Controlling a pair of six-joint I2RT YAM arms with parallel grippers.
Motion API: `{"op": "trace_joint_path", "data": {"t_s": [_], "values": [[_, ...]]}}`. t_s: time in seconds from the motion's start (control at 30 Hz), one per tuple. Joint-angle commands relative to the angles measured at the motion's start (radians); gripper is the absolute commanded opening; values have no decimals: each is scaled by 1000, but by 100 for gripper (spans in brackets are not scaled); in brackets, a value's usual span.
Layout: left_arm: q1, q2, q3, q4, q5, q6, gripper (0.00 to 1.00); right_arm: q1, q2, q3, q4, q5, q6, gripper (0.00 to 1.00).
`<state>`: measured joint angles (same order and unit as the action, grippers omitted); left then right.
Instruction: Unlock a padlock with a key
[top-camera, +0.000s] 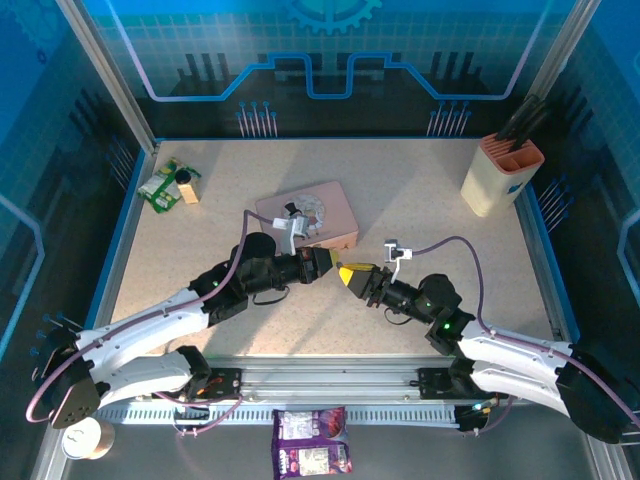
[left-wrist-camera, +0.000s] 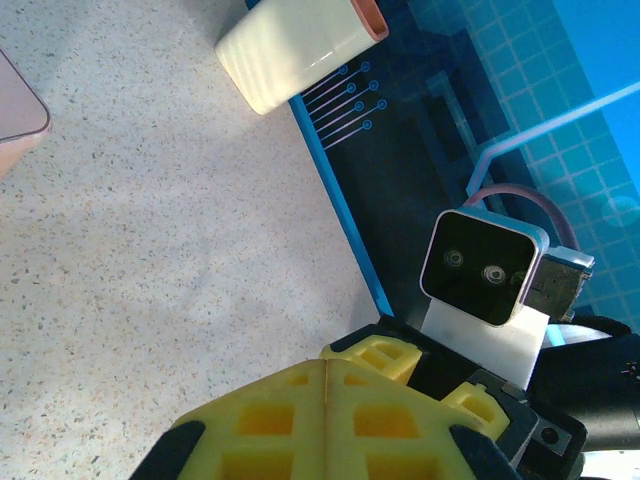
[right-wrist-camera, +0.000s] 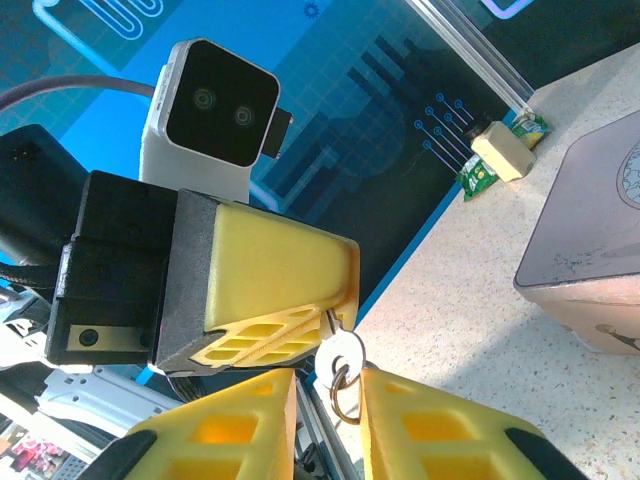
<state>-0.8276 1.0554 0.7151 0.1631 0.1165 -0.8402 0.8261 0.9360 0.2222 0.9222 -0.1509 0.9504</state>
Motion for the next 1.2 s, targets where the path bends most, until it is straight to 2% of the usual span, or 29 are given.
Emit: {"op": "trace_joint_path", "data": {"t_s": [0.0, 0.37, 0.77, 1.17], "values": [[-1, -15, -18, 18, -14, -11, 0, 7, 3, -5, 68, -12, -1, 24], [-10, -8, -35, 63, 4, -26, 0, 5, 44, 14, 112, -24, 24, 25], [-14, 0, -39, 74, 3, -25, 0, -2, 67, 16, 146, -32, 40, 17], [-32, 8, -57, 113, -2, -25, 0, -25, 68, 15, 177, -42, 76, 17]]}}
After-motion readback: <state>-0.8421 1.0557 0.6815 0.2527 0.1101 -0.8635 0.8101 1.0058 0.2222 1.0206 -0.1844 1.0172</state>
